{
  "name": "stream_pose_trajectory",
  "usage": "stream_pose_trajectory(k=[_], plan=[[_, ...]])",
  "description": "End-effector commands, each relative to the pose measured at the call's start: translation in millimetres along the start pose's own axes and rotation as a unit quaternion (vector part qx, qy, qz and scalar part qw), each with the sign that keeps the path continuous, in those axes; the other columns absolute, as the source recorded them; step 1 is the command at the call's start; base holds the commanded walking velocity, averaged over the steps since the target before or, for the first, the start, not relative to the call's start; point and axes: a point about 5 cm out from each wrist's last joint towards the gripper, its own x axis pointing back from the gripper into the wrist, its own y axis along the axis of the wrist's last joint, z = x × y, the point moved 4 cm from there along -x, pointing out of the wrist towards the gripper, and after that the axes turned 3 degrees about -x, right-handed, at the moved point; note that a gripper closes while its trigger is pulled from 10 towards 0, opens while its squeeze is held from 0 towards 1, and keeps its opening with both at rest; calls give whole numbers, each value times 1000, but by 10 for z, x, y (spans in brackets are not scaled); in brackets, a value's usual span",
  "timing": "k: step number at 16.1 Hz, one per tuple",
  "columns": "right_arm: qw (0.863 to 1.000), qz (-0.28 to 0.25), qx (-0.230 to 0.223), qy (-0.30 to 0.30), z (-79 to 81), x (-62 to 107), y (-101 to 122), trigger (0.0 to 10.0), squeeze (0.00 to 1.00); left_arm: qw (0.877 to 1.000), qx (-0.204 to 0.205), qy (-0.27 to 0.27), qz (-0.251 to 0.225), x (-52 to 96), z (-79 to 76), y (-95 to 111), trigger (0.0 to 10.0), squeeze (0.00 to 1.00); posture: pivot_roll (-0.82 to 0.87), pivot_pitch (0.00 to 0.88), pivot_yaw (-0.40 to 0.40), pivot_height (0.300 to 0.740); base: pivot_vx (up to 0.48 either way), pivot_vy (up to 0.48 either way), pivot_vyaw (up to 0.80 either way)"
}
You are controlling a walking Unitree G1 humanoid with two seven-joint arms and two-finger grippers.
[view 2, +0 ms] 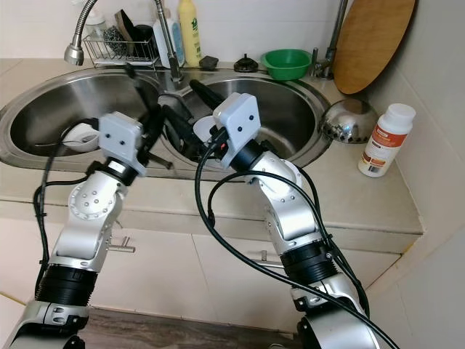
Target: Kitchen organization
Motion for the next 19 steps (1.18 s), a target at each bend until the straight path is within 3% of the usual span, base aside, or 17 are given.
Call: stream_pose_trajectory(k=[1,10,11,19], plan=[[999,-18,9,28,108,-84,115,10000,0,1000,-10,-24,-5,-30,-59,25,10000,0,26,3,26,740,0,0,0],[998,-24,-13,64,306,-164,114,10000,0,996,-33,-88,2,-22,-257,-10,10000,0,33,8,22,740,0,0,0],[997,-29,-23,68,326,-146,114,0,0,995,-36,-93,0,-20,-272,-7,10000,0,33,8,22,740,0,0,0],[997,-24,-43,53,288,-102,57,0,0,996,-41,-82,-12,-44,-245,39,10000,0,33,11,21,740,0,0,0]])
